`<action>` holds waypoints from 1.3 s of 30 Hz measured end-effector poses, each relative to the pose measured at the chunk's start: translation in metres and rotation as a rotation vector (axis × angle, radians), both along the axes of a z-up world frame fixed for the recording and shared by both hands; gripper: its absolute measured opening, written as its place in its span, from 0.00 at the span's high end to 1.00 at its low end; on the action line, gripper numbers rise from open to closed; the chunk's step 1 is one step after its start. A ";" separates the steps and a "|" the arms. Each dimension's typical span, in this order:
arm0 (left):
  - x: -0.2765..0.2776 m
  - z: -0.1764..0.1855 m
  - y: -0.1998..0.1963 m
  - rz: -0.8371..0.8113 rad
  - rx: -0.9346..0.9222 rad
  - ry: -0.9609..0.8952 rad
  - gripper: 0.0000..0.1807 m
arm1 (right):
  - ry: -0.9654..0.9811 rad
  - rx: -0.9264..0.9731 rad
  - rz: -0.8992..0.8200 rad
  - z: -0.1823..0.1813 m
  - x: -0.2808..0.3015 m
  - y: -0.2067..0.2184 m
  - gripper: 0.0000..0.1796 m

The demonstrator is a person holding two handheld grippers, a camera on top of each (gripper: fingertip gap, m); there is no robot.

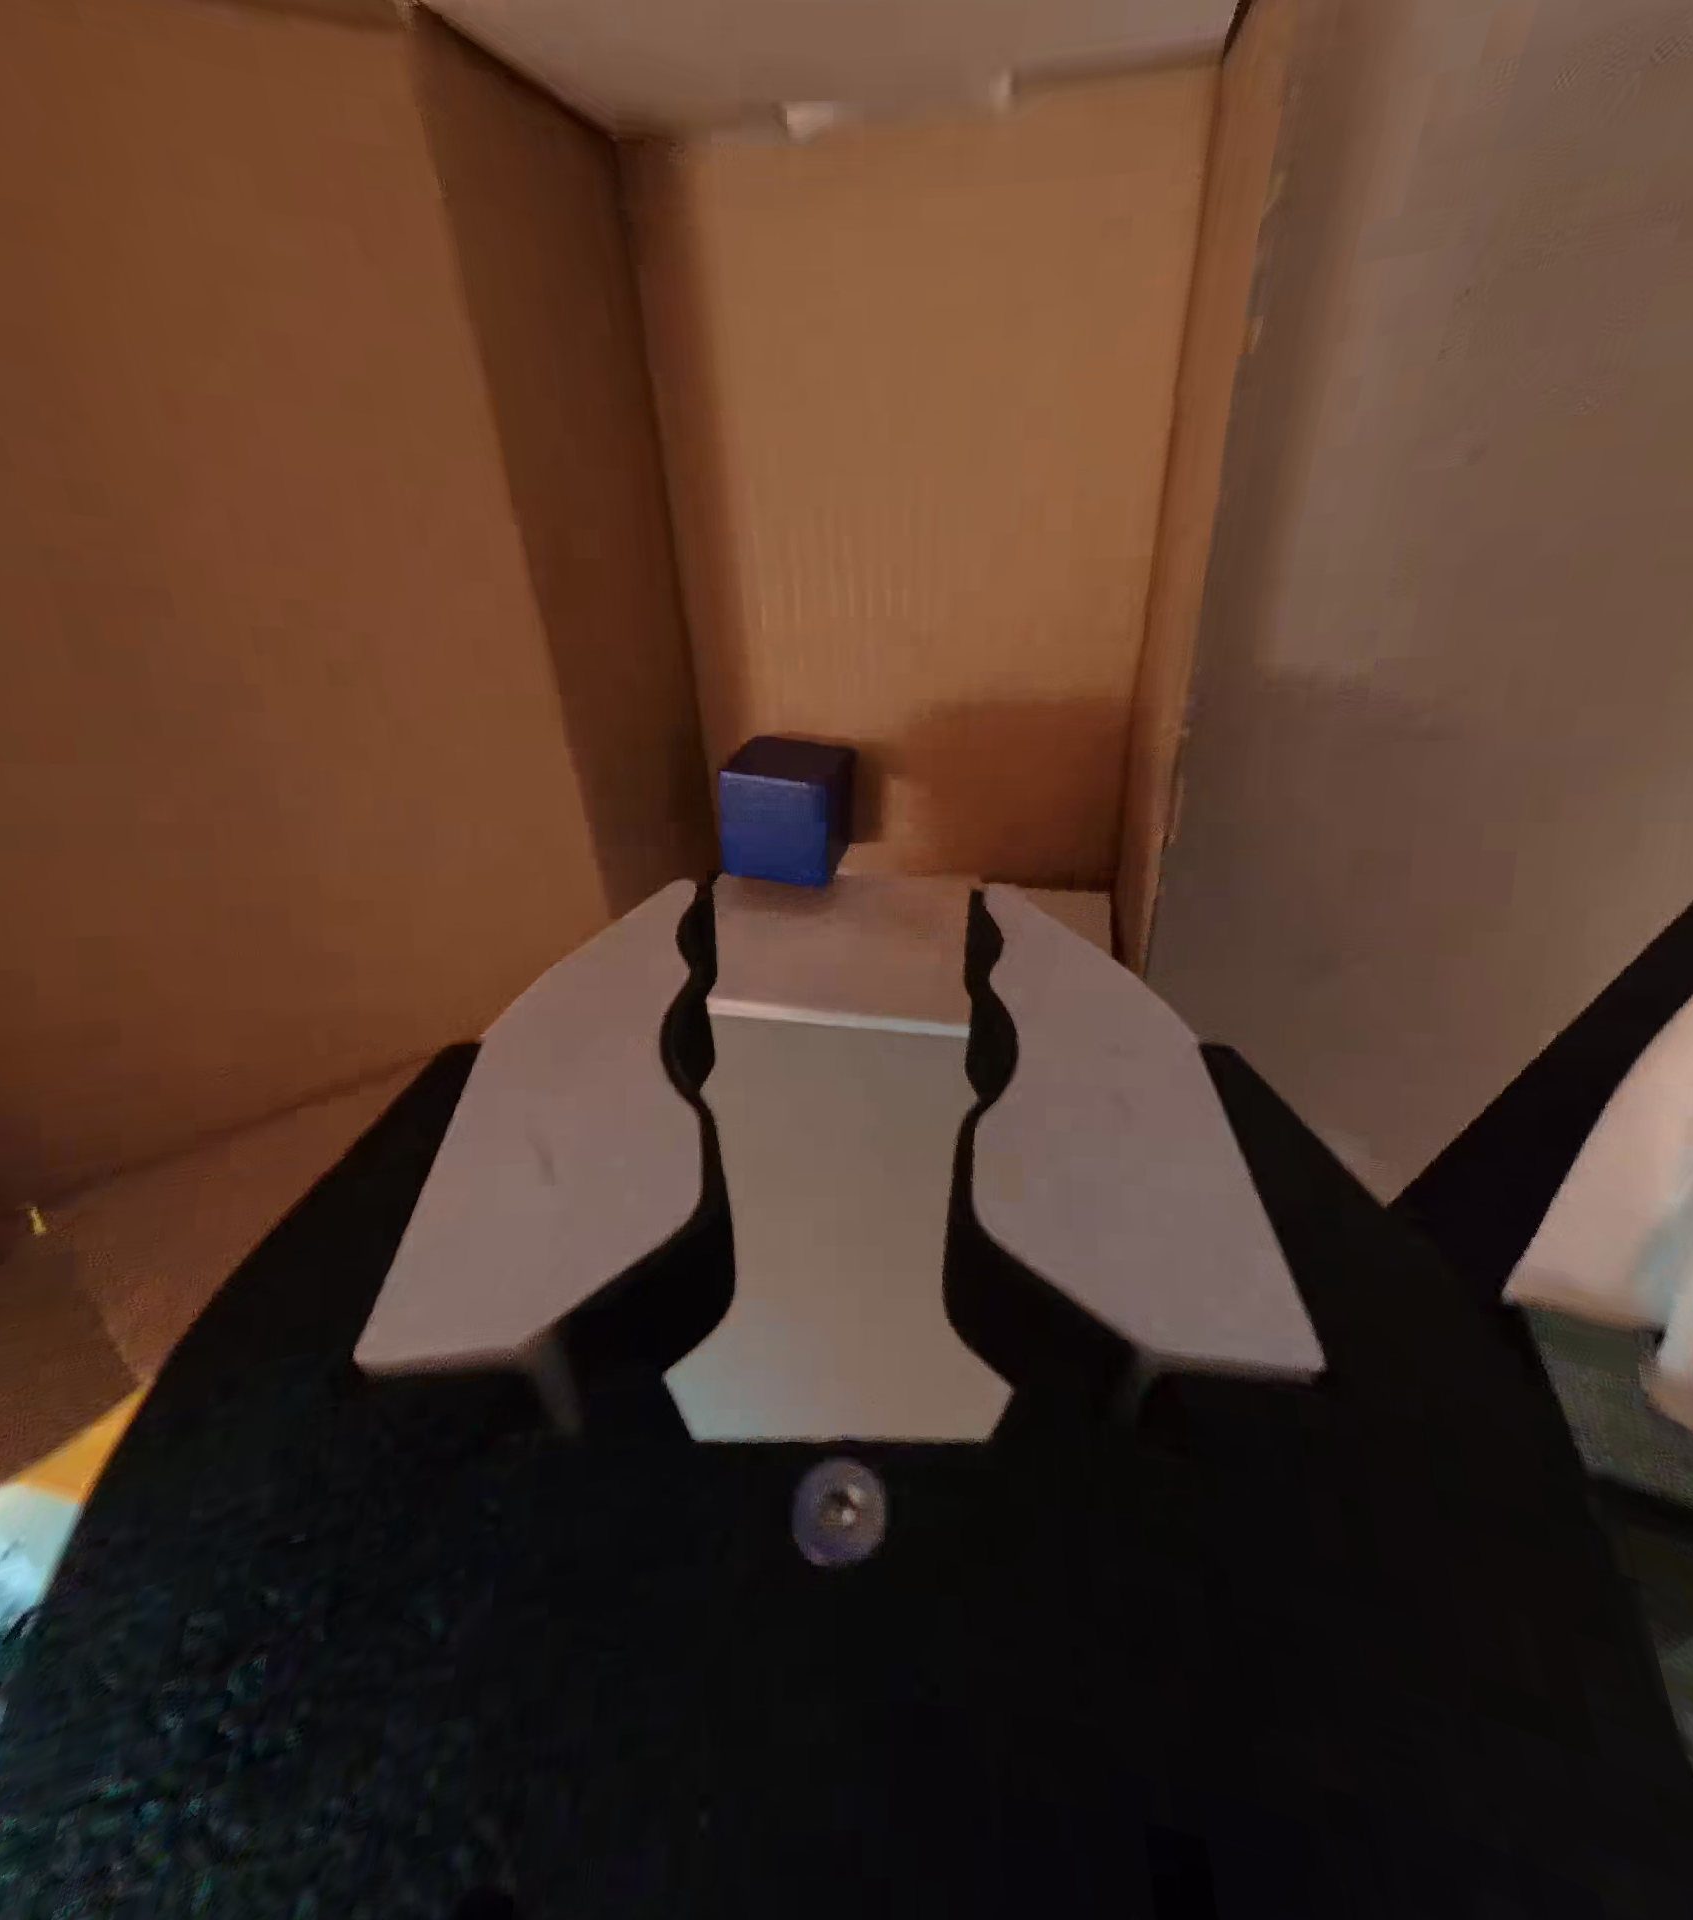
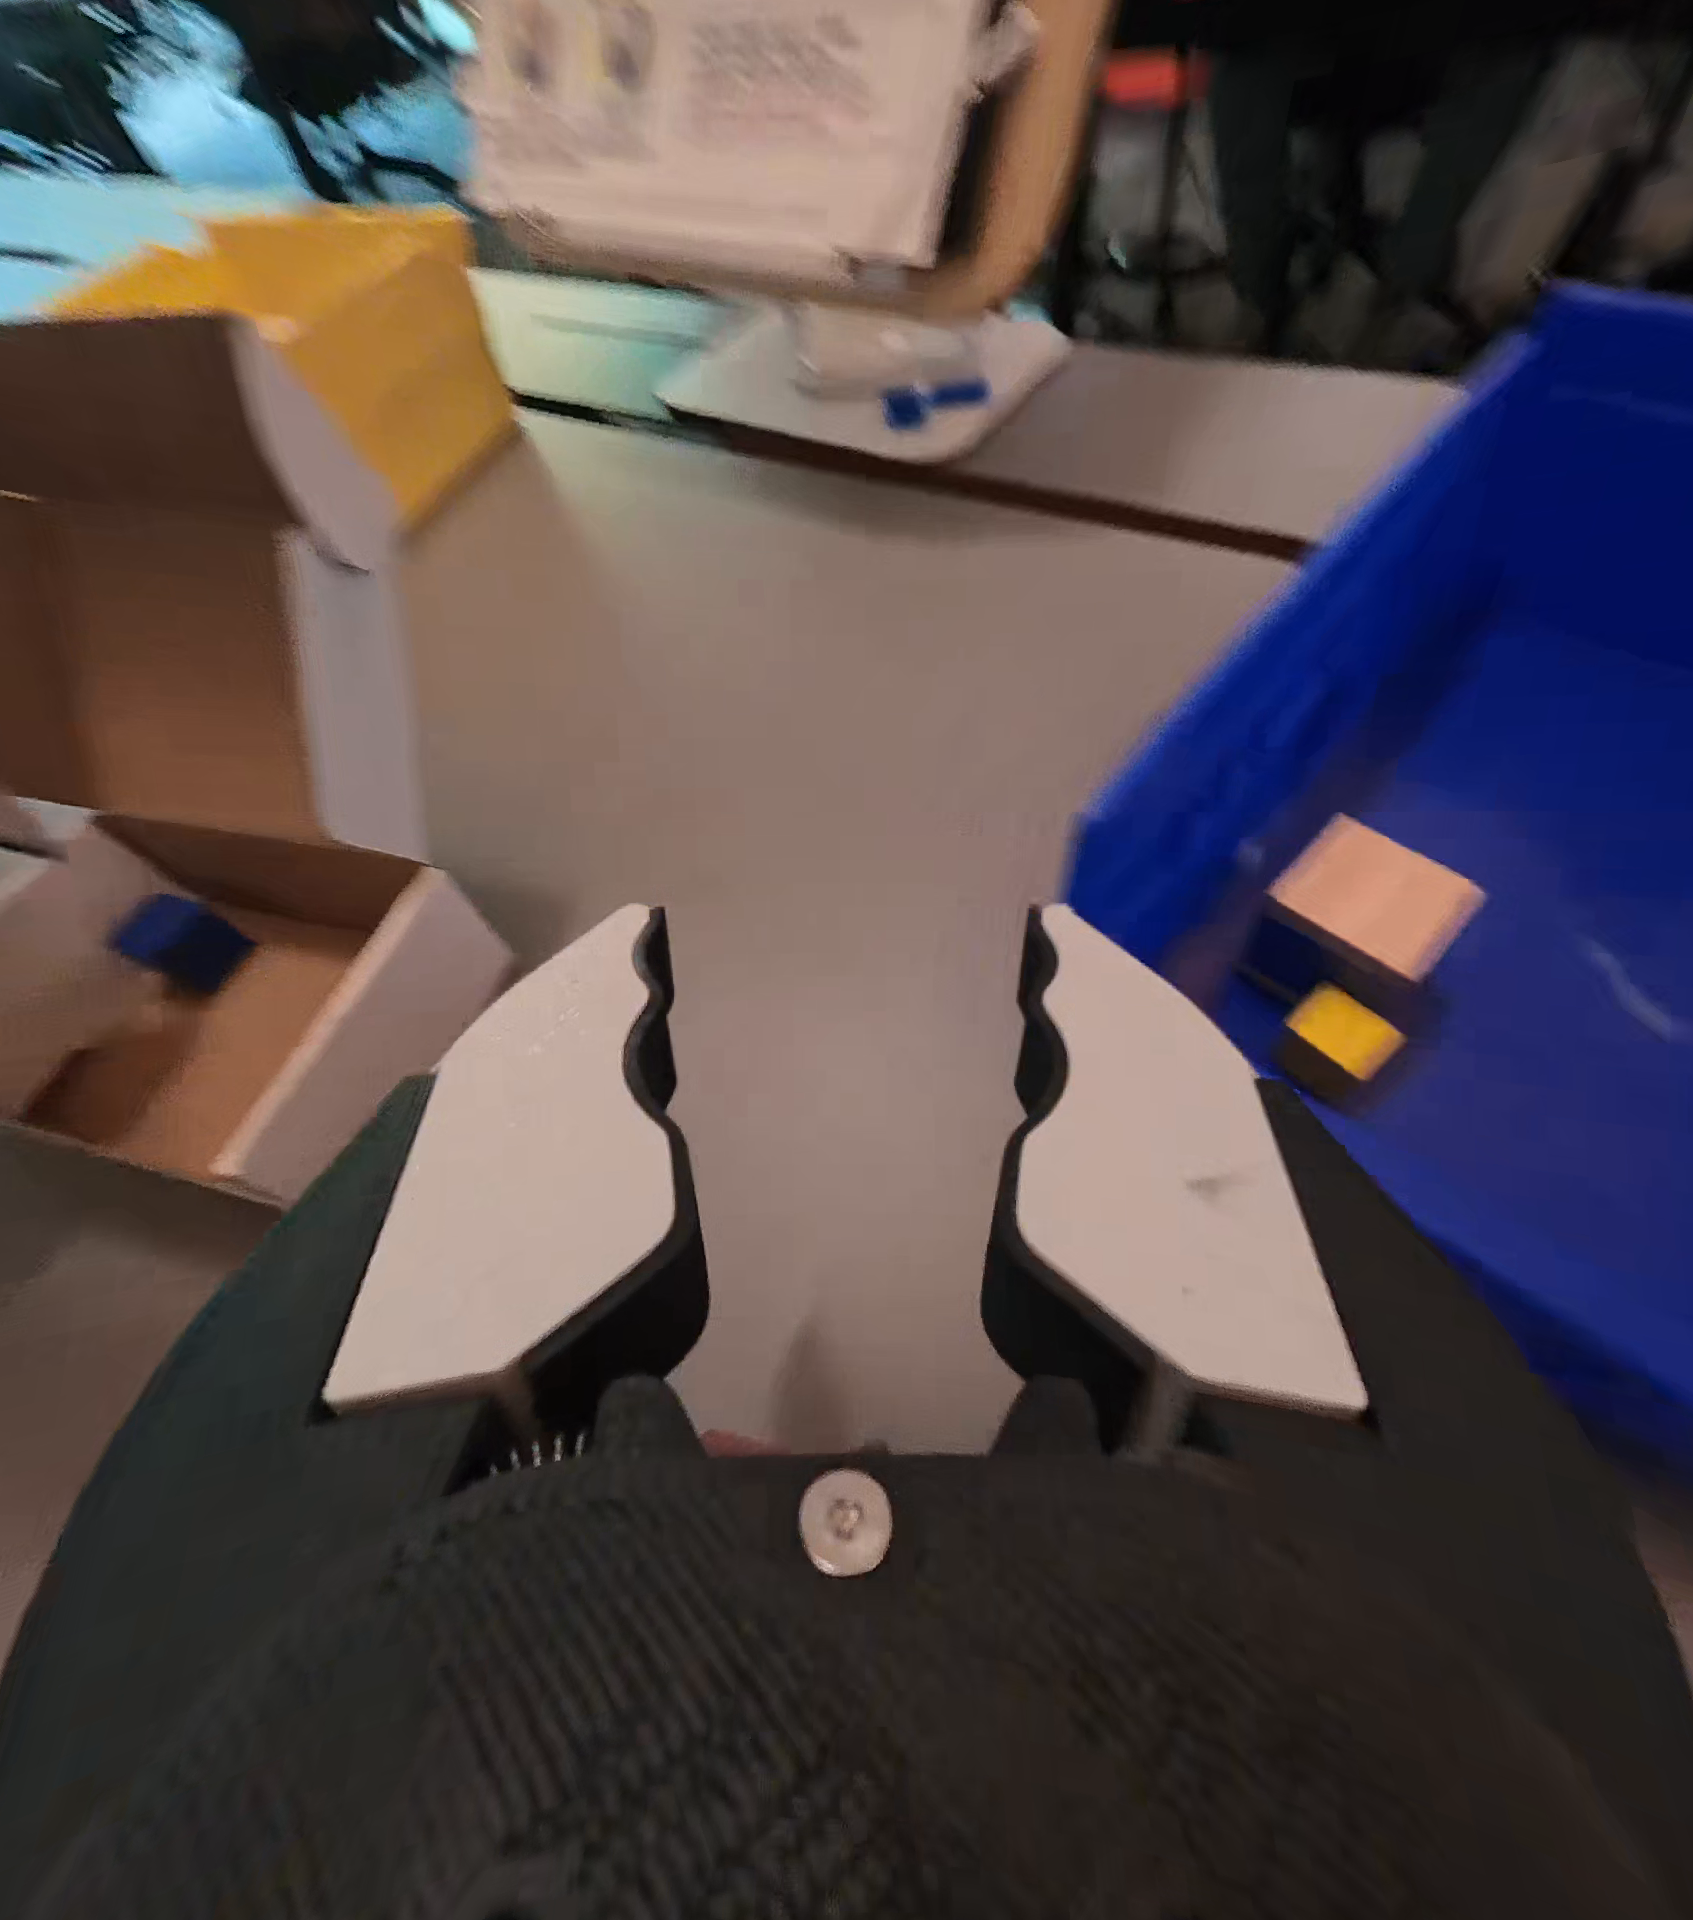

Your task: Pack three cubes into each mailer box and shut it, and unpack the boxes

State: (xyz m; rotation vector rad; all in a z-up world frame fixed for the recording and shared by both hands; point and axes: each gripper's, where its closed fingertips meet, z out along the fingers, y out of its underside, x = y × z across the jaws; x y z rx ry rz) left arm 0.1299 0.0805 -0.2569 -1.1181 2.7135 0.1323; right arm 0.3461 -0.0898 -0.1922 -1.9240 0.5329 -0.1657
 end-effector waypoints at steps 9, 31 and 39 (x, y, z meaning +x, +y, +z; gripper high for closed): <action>0.008 -0.029 0.025 -0.090 0.339 0.233 0.74 | 0.007 0.201 0.123 0.038 -0.028 0.027 0.61; 0.025 0.010 -0.010 -0.082 -0.214 -0.166 0.84 | 0.046 0.200 0.260 0.044 -0.074 0.048 0.53; 0.016 0.110 -0.053 -0.282 -0.756 -0.910 0.84 | 0.263 0.305 0.519 0.063 -0.164 0.074 0.54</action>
